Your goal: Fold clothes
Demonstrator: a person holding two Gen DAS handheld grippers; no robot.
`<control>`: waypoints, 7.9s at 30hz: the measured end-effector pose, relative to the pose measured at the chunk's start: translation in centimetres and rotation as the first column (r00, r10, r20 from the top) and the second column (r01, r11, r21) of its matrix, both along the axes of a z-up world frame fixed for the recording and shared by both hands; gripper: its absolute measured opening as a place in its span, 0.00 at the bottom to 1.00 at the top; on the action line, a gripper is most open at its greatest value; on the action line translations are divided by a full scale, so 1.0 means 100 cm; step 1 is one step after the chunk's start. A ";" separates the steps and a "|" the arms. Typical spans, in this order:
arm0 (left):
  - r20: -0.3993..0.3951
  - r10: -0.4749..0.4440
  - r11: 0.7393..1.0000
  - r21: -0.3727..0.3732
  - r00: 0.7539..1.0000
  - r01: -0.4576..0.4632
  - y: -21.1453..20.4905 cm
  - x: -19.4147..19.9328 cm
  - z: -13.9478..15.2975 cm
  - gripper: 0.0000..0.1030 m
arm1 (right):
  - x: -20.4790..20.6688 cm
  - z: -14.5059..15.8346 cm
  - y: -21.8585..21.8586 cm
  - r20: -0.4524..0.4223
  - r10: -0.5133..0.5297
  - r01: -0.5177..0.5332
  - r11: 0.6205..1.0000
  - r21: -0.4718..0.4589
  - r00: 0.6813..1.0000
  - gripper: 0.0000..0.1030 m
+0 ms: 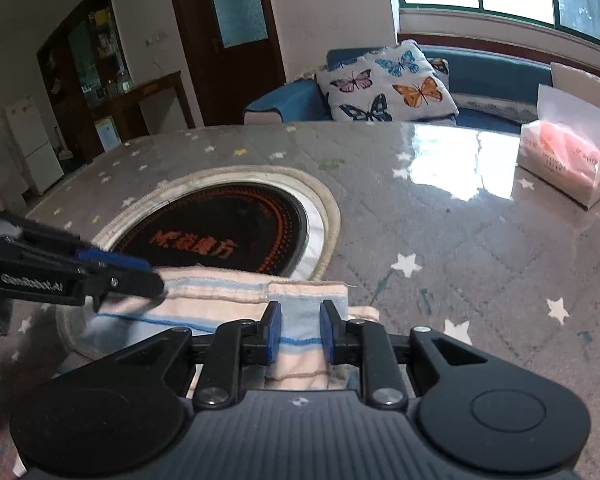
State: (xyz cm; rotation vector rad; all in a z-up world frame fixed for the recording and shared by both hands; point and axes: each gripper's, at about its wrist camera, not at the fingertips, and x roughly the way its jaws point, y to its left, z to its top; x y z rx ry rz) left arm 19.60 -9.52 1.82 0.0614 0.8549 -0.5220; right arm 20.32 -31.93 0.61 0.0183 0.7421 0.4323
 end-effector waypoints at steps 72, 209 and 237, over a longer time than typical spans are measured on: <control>0.026 0.077 0.995 0.065 0.997 -0.079 0.066 -0.122 -0.001 0.74 | -0.099 0.010 -0.042 -0.002 -0.084 0.084 0.995 0.053 0.996 0.58; 0.108 0.743 0.651 0.113 0.660 -0.751 0.387 0.036 0.001 0.71 | 0.107 0.009 0.419 -0.039 0.441 -0.439 0.897 0.057 0.897 0.27; 0.094 0.747 0.655 0.066 0.658 -0.753 0.366 -0.051 0.002 1.00 | 0.033 0.025 0.382 0.024 0.457 -0.458 0.889 0.002 0.889 0.99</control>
